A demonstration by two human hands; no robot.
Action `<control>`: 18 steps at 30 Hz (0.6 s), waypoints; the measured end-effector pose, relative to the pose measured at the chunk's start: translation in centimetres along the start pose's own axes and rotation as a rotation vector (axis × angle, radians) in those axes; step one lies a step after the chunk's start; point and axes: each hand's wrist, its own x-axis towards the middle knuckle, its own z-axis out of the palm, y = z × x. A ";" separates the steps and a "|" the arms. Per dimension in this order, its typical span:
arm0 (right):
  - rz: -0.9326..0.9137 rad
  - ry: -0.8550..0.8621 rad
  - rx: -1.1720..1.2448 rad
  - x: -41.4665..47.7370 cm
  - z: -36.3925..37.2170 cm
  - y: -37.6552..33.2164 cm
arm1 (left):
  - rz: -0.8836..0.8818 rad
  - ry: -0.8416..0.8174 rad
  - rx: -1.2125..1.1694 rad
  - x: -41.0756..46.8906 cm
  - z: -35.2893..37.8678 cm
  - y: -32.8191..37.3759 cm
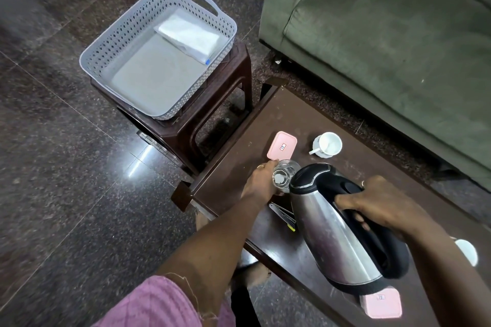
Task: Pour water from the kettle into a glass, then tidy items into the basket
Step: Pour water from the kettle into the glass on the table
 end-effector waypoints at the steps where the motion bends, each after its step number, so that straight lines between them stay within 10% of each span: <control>1: -0.002 0.000 -0.003 0.0 0.0 0.0 | 0.001 0.000 0.001 0.0 0.0 0.0; 18: 0.000 -0.018 0.011 0.1 0.2 0.4 | -0.002 -0.009 0.015 -0.1 -0.1 0.2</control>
